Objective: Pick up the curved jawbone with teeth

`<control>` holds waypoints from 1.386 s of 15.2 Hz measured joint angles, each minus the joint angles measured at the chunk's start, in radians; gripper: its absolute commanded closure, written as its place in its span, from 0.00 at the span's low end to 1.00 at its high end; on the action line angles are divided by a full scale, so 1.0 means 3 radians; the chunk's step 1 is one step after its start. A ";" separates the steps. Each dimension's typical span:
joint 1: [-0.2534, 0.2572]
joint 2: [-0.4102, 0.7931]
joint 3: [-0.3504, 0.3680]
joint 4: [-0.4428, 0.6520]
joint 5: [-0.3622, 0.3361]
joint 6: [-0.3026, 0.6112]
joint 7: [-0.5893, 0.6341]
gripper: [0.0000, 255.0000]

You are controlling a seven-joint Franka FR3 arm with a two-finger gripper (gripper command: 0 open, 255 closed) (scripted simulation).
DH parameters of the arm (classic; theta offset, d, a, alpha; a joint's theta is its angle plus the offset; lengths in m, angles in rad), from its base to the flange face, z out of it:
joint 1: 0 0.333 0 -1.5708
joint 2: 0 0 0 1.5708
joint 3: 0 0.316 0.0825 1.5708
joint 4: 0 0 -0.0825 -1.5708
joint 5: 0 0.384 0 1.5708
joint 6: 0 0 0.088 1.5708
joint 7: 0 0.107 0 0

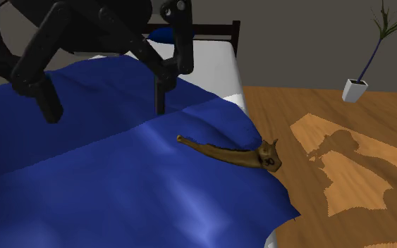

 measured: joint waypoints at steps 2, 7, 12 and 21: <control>0.0034 0.0113 -0.0191 0.0003 -0.0103 0.0043 -0.0379 0.00; 0.0168 0.0576 -0.0645 0.0175 -0.0287 0.0177 -0.1314 0.00; 0.0343 0.1227 -0.1076 0.0413 -0.0320 0.0432 -0.2269 0.00; 0.0469 0.2360 -0.1470 0.0946 -0.0011 0.0733 -0.3732 0.00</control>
